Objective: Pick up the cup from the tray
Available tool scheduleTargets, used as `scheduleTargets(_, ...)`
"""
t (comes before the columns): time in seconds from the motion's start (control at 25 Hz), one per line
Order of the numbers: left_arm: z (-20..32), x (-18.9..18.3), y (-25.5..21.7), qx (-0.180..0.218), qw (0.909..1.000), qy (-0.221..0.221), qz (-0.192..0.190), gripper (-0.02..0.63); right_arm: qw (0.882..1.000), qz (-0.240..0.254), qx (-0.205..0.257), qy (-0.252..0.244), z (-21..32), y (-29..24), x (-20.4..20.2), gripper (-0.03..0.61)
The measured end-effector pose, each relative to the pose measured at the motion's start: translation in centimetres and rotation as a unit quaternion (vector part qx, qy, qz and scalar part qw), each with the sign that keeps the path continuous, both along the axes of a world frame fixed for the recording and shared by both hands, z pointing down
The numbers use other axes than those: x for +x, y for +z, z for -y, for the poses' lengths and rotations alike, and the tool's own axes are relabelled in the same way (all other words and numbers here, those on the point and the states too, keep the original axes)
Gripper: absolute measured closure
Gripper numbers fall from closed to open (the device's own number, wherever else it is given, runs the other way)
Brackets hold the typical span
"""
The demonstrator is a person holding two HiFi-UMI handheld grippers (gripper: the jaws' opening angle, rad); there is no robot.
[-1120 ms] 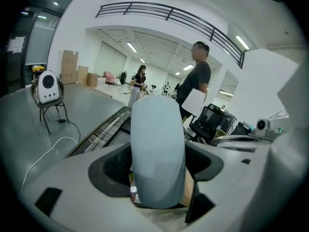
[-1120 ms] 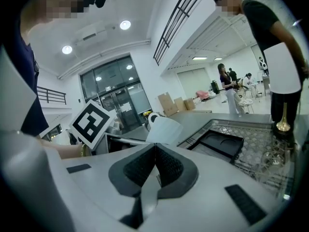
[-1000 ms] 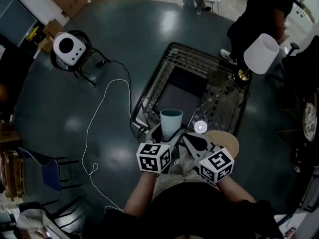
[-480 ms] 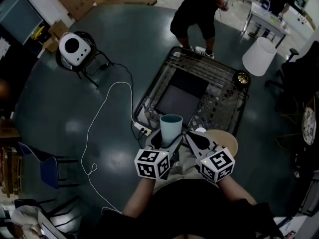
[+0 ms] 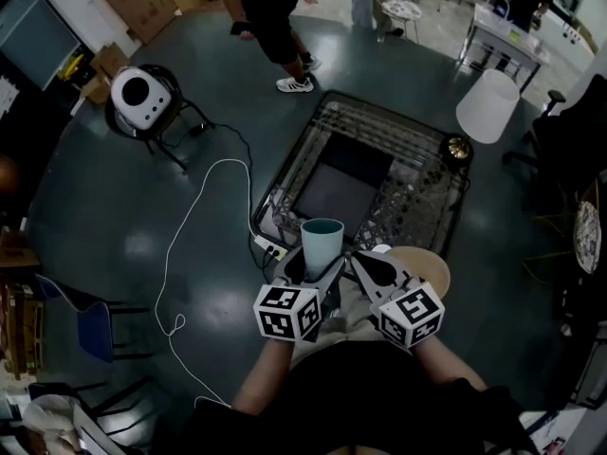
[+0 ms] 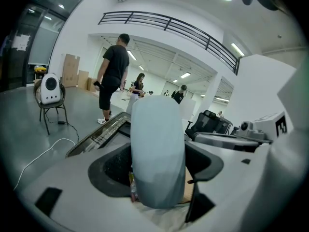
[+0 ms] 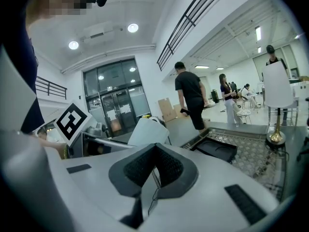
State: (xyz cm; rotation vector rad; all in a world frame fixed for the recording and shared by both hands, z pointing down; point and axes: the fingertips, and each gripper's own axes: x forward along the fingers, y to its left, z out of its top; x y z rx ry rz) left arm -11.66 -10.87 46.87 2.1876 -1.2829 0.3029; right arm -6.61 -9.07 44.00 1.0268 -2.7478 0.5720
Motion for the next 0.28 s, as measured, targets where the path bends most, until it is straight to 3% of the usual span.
scheduleTargets(0.28,0.2,0.2,0.2,0.0,1.0,-0.003,-0.004,0.273,1.0,0.001,0.004,0.003,0.15,-0.02,0.22,0.568)
